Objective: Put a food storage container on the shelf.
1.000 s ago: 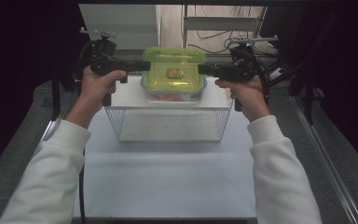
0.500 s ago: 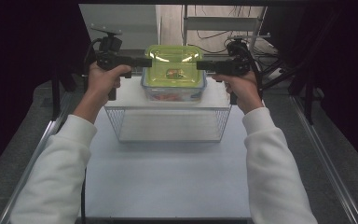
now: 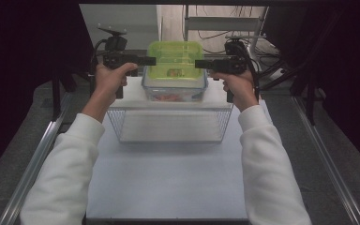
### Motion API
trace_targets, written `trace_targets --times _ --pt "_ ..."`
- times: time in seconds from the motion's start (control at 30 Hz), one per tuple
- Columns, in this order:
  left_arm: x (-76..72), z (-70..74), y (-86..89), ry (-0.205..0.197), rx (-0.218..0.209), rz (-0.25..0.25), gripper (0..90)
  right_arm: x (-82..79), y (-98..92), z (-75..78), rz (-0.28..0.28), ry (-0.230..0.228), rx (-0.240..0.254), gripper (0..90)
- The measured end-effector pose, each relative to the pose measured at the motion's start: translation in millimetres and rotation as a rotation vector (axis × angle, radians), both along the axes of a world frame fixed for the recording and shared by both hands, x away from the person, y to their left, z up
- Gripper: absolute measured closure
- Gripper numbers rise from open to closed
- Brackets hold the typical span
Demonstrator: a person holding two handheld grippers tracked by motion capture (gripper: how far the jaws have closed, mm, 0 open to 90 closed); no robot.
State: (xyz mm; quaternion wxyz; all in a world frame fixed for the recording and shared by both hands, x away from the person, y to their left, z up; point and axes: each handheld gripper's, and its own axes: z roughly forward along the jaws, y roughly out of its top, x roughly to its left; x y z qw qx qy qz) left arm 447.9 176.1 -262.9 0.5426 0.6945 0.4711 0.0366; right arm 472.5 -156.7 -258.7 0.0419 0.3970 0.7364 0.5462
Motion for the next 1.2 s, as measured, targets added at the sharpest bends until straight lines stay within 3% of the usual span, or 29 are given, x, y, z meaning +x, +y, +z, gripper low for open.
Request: trace_targets --times 0.33,0.53,0.67,1.1,1.2 --pt "0.9 -3.4 1.2 0.010 -0.023 -0.014 63.7 2.6 -1.3 -4.3 -0.004 0.019 0.014 67.3" --pt "4.1 -5.3 -4.0 0.006 -0.021 -0.002 34.9 -0.9 -1.1 -5.6 -0.012 0.034 0.012 57.4" --pt "3.8 -3.6 -1.4 -0.010 -0.033 0.013 24.9 -4.9 -0.7 -3.8 -0.030 0.031 -0.010 50.0" --pt "-4.7 -0.3 0.7 -0.037 -0.005 -0.006 22.8 -9.2 0.7 -4.0 -0.020 0.030 -0.018 36.9" --pt "-6.7 0.6 0.7 -0.043 -0.003 -0.016 22.7 -9.0 -3.3 -3.0 -0.042 0.029 0.011 35.2"
